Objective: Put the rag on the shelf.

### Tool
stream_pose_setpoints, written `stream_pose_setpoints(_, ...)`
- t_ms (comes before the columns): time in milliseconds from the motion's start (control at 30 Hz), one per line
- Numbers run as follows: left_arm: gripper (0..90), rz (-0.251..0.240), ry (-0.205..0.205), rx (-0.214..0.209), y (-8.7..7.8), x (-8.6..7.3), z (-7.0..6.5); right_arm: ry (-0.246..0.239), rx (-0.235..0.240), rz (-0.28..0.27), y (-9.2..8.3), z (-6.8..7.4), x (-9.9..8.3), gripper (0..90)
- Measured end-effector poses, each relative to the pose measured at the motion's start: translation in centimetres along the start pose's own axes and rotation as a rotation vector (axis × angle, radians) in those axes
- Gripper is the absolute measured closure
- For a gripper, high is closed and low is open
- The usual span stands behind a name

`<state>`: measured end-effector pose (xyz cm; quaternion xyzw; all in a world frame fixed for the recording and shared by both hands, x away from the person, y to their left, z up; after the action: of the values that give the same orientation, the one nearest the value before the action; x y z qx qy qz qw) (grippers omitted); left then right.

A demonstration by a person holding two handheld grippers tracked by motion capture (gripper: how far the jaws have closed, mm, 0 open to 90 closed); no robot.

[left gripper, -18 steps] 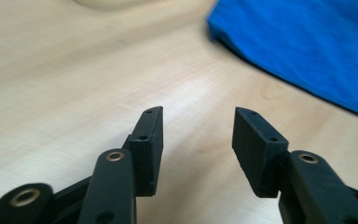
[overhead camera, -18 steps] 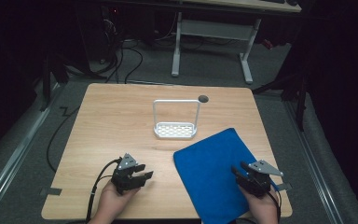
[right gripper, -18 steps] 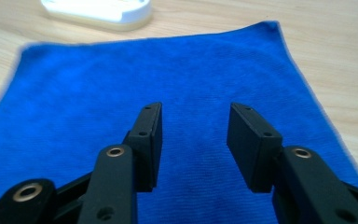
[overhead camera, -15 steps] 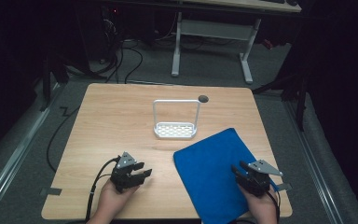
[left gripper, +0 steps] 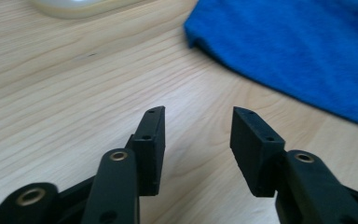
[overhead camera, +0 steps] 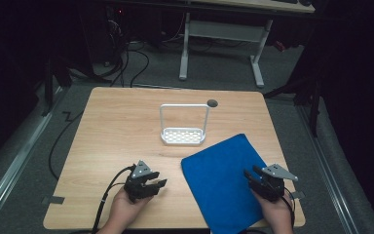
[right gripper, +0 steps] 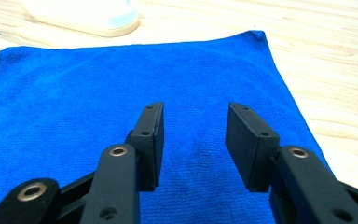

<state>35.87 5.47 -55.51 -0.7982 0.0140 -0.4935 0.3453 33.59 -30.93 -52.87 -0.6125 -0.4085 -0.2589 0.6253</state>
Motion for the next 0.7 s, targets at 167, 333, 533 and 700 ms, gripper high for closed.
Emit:
stream_pose_setpoints(167,75.5,0.036,0.042,-0.114,2.5,1.4,-3.4,0.026,-0.004,0.002,-0.1,-0.5,-0.1,62.5)
stream_pose_setpoints(333,90.0,0.082,0.094,-0.194,5.8,2.5,-7.2,0.032,-0.005,-0.004,-0.6,-0.8,0.0,70.1)
stream_pose_setpoints(533,90.0,0.18,0.204,-0.208,9.0,2.5,-10.1,0.029,0.002,0.005,-0.6,-0.9,-0.1,71.0)
stream_pose_setpoints(700,90.0,0.191,0.209,-0.202,8.6,2.2,-9.6,0.024,0.002,-0.003,-0.8,-1.1,0.0,73.3)
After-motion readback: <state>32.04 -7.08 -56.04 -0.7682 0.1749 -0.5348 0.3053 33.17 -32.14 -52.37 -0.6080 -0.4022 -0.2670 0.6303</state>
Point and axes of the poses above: each handheld gripper's, and its own axes: y roughly forward along the jaws, x roughly out of its top, z roughly to its left, the point moved 5 cm from there along y, roughly forward along the jaws, and after that the axes turned 8 degrees about -x, right-handed, at the moved point
